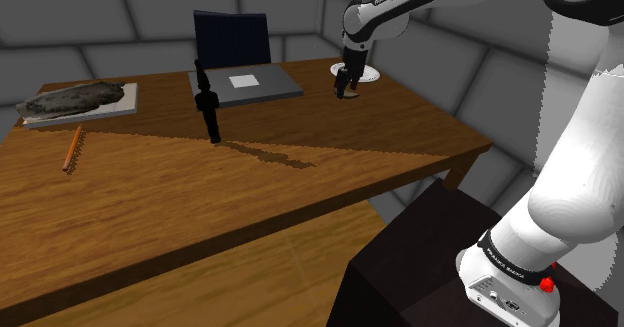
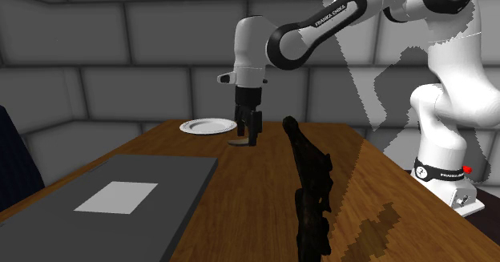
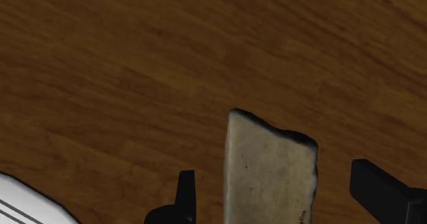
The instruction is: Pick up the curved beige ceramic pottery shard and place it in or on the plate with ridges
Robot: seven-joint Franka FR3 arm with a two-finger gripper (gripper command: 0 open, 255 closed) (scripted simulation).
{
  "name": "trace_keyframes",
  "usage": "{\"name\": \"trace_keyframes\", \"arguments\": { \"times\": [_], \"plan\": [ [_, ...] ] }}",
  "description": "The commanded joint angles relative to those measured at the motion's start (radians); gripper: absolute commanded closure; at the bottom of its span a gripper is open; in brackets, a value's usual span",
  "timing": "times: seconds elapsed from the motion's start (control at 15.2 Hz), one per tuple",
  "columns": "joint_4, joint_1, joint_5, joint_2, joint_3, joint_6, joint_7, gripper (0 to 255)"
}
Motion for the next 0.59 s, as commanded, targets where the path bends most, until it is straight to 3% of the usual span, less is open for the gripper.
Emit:
{"name": "trace_keyframes", "arguments": {
  "times": [0.0, 0.4, 0.46, 0.53],
  "plan": [
    [-0.004, -0.001, 0.001, 0.003, 0.000, 0.008, -0.002, 0],
    [-0.004, -0.001, 0.001, 0.003, 0.000, 0.008, -0.002, 0],
    [-0.004, -0.001, 0.001, 0.003, 0.000, 0.008, -0.002, 255],
    [-0.004, -0.001, 0.001, 0.003, 0.000, 0.008, -0.002, 255]
  ]
}}
